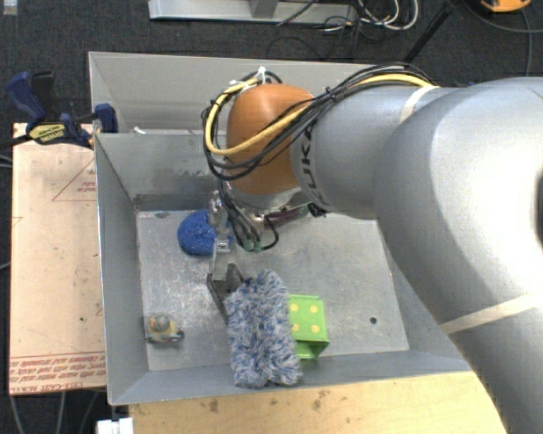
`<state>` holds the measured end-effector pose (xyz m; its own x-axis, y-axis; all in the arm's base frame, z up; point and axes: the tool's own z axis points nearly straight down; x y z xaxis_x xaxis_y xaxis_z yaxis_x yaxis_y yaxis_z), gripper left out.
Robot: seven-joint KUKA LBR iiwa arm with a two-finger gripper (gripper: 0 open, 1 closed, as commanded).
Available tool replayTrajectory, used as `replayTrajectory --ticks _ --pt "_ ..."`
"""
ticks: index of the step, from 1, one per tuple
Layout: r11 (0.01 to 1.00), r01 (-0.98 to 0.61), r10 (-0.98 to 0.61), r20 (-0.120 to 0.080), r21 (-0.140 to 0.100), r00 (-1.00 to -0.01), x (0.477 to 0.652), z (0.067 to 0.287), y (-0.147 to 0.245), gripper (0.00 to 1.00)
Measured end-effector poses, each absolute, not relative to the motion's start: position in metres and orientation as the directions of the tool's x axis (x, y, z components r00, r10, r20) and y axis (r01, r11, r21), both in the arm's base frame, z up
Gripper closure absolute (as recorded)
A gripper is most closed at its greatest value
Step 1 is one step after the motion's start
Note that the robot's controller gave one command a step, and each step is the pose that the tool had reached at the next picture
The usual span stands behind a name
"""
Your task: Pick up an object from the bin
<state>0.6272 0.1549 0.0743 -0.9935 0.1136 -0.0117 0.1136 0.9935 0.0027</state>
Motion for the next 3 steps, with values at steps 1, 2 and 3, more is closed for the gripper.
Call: replayTrajectory --ticks 1,2,3 --pt "0.991 -0.131 -0.131 -0.029 0.007 -0.991 0.5599 0.0788 0.1313 1.00" --pt "0.991 -0.131 -0.131 -0.006 0.003 -0.991 0.5535 0.0714 0.1284 0.00" --pt "0.991 -0.131 -0.131 -0.006 0.003 -0.991 0.5541 0.0725 0.1287 1.00"
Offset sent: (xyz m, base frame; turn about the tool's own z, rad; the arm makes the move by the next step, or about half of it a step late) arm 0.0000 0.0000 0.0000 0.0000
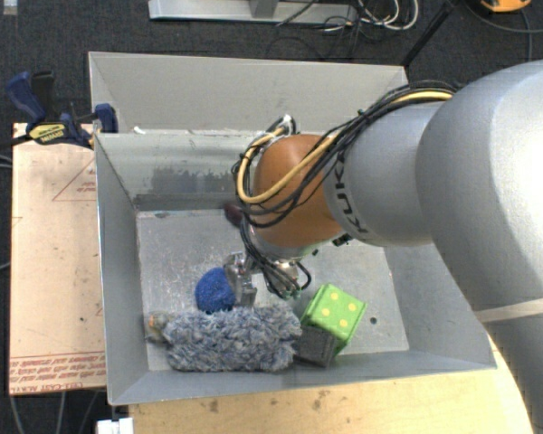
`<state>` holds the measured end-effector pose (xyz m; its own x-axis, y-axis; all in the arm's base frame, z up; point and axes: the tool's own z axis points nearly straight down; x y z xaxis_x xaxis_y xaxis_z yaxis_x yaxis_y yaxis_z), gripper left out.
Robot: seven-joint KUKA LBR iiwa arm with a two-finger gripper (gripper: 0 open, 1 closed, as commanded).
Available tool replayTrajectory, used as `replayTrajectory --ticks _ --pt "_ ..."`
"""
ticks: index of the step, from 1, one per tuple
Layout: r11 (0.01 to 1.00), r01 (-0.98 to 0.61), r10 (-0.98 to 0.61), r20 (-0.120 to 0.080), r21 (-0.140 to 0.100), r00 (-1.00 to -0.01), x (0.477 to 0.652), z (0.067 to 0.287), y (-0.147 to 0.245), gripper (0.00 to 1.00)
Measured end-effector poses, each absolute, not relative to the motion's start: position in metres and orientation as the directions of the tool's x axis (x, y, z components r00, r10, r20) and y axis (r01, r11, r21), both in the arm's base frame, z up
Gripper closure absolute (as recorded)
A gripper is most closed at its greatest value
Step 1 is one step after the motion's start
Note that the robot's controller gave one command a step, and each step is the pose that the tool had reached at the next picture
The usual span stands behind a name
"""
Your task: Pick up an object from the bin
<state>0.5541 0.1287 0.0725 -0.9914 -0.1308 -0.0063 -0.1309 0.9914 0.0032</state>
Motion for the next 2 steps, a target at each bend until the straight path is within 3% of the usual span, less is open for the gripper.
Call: replayTrajectory --ticks 1,2 --pt "0.991 -0.131 -0.131 -0.006 0.003 -0.991 0.554 0.073 0.129 1.00" --pt "0.892 -0.451 -0.451 -0.006 0.000 -0.892 0.565 0.071 0.149 0.00"
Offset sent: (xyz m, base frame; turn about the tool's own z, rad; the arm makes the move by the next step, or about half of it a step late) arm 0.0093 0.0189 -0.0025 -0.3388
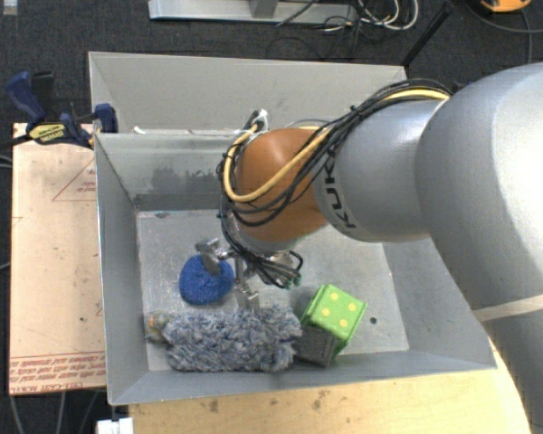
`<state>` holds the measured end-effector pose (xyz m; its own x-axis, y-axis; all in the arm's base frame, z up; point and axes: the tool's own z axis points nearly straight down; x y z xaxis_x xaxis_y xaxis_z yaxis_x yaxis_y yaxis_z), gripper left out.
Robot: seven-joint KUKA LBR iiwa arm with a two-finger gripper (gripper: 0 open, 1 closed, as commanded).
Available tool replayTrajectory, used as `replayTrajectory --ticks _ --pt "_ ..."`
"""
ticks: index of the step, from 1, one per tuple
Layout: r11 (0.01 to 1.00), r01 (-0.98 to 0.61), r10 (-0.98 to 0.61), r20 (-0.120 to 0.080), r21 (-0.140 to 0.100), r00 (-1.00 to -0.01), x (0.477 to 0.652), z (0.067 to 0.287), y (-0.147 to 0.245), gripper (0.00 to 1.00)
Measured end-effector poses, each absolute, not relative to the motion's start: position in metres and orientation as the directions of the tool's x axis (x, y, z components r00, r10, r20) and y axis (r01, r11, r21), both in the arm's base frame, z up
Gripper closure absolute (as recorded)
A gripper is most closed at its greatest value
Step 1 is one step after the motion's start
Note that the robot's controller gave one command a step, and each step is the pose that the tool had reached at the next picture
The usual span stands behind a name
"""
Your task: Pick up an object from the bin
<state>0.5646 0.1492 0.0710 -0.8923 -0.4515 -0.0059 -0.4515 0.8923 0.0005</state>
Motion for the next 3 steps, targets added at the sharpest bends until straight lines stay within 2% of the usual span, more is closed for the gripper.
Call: replayTrajectory --ticks 1,2,3 --pt "0.893 -0.451 -0.451 -0.005 0.001 -0.893 0.565 0.071 0.149 0.00" --pt "0.970 -0.243 -0.243 -0.006 0.002 -0.970 0.572 0.073 0.164 1.00" --pt "0.970 -0.241 -0.241 -0.004 0.002 -0.970 0.571 0.072 0.163 0.00"
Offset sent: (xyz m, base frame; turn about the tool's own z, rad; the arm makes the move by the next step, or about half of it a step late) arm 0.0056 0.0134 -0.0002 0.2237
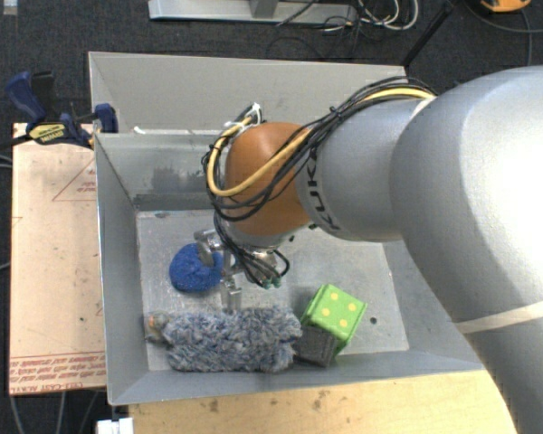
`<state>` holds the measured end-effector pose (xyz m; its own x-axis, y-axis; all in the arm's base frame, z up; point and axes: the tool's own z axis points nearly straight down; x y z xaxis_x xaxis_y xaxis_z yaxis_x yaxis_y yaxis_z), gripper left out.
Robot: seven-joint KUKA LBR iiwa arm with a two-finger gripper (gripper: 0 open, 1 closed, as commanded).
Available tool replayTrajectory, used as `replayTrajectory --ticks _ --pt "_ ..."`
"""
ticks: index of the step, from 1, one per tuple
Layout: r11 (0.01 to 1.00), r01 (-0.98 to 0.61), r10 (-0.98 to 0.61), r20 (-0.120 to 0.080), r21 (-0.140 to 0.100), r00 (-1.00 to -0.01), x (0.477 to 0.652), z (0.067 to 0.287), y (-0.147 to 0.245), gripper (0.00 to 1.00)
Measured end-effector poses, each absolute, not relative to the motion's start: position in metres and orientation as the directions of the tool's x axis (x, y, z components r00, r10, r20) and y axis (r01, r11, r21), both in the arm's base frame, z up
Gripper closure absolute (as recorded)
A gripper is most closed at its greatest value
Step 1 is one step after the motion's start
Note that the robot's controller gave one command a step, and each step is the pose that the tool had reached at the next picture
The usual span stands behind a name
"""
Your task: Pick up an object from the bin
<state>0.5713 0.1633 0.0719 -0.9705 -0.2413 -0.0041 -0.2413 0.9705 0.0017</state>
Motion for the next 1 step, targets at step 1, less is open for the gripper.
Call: replayTrajectory --ticks 1 --pt "0.971 -0.241 -0.241 -0.005 0.002 -0.971 0.5719 0.0727 0.1634 1.00"
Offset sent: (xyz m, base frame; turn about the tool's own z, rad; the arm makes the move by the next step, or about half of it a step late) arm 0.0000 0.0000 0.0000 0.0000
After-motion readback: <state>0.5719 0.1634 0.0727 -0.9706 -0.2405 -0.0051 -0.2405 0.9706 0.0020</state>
